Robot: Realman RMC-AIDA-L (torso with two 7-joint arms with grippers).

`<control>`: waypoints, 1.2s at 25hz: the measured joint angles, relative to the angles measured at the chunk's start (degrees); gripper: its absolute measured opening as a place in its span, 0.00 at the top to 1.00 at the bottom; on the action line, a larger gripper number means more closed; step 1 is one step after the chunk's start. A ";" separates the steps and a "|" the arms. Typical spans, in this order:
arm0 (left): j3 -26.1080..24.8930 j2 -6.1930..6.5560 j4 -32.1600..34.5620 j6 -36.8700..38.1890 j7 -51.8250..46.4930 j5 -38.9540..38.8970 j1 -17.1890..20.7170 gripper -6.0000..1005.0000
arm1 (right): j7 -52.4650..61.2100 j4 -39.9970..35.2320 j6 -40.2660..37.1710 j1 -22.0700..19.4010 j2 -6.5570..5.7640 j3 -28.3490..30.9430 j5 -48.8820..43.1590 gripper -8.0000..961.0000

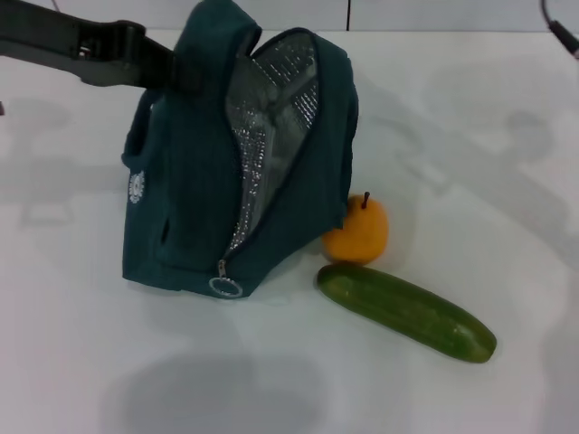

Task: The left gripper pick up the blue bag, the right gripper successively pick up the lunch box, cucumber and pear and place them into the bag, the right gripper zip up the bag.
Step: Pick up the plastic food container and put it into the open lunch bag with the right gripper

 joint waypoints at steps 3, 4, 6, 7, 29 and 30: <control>0.01 -0.31 -0.90 -0.01 0.26 0.02 -0.50 0.95 | 0.41 0.13 2.18 2.14 0.00 -4.44 0.05 0.89; 0.00 -0.37 -0.95 -0.02 0.35 0.03 -0.52 0.95 | 0.44 0.15 2.92 2.52 0.00 -5.46 0.07 0.89; 0.00 -0.49 -1.11 -0.05 0.57 0.03 -0.57 0.95 | 0.46 0.19 4.55 3.14 0.00 -7.56 0.08 0.89; 0.00 -0.52 -1.12 -0.07 0.61 0.03 -0.59 0.95 | 0.46 0.22 5.11 3.28 0.00 -8.33 0.08 0.89; -0.35 -0.52 -4.29 -2.27 2.21 0.03 -0.68 0.95 | 0.12 -7.85 16.92 -1.20 0.01 -39.75 15.29 0.86; -0.35 -0.52 -4.29 -2.28 2.24 0.02 -0.62 0.95 | 0.00 -8.20 17.68 -1.66 0.00 -40.96 16.07 0.86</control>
